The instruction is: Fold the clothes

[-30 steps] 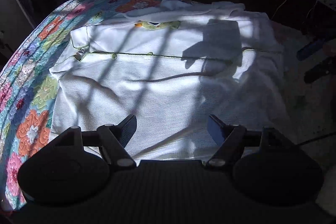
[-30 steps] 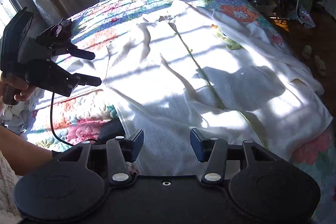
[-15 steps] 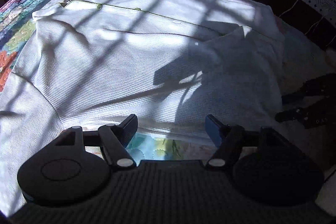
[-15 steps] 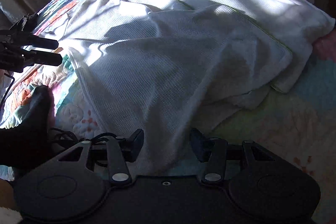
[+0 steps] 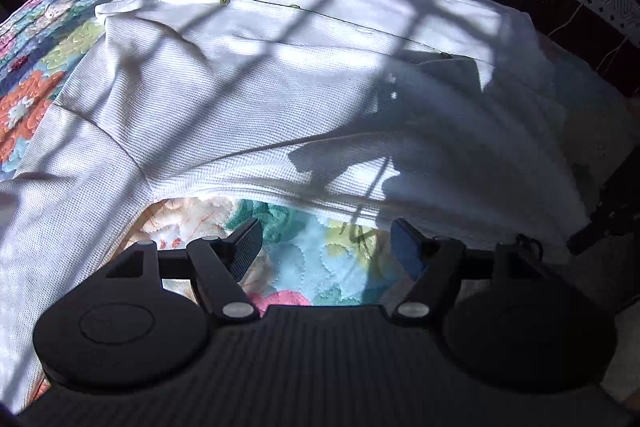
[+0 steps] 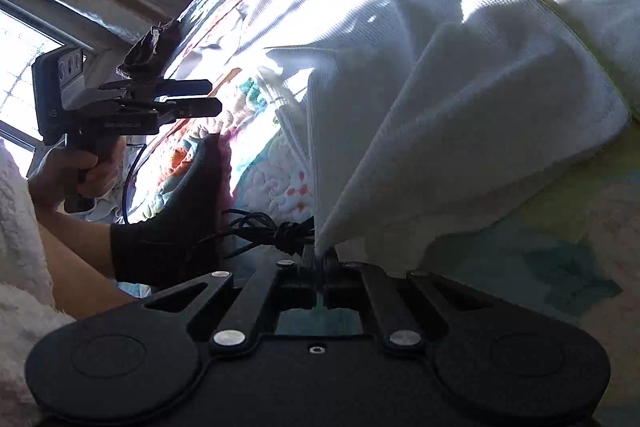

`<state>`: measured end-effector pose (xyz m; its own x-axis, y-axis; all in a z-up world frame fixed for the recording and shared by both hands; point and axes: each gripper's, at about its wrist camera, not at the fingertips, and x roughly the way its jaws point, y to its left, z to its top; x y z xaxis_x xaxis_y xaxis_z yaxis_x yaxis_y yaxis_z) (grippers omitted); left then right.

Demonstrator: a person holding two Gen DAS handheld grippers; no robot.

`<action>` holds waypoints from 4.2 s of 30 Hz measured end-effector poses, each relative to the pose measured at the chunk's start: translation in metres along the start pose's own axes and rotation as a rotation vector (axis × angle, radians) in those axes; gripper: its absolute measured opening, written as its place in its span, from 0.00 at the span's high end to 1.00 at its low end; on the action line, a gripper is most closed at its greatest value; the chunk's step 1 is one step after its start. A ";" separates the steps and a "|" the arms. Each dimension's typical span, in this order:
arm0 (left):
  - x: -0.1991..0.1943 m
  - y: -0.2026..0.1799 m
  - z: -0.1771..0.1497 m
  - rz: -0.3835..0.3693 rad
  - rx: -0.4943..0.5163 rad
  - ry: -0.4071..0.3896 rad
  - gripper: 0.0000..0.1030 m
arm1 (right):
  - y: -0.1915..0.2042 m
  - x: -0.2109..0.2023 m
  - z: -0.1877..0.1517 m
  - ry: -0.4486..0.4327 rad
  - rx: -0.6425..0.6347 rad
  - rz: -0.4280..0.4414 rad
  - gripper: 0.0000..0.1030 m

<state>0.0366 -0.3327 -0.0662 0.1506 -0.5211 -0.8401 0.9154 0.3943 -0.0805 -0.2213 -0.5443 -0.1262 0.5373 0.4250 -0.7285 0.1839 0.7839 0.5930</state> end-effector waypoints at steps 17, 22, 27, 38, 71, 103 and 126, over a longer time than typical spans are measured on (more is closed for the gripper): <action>-0.015 0.105 -0.035 0.236 -0.379 -0.026 0.31 | 0.025 0.005 -0.012 0.143 -0.157 -0.206 0.95; -0.021 0.132 -0.038 0.286 -0.436 -0.046 0.31 | 0.018 -0.012 -0.008 0.201 -0.126 -0.287 0.89; -0.014 0.132 -0.026 0.202 -0.490 -0.069 0.30 | 0.019 -0.059 0.010 -0.097 -0.073 -0.456 0.43; 0.031 0.129 0.009 0.377 -0.384 -0.149 0.32 | -0.017 -0.075 0.047 -0.402 0.095 -0.639 0.43; 0.064 0.310 0.051 0.312 -0.388 -0.183 0.36 | 0.158 0.314 0.514 -0.016 -0.350 -0.503 0.54; 0.018 0.324 -0.018 0.294 -0.254 -0.162 0.04 | 0.203 0.287 0.494 0.038 -0.365 -0.135 0.62; -0.003 0.277 -0.052 0.473 -0.499 -0.210 0.86 | 0.103 0.230 0.370 -0.148 -0.065 -0.322 0.40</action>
<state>0.2708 -0.1828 -0.1140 0.6032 -0.3237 -0.7289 0.4620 0.8868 -0.0115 0.2258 -0.5335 -0.1058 0.5742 0.0848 -0.8143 0.3129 0.8964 0.3140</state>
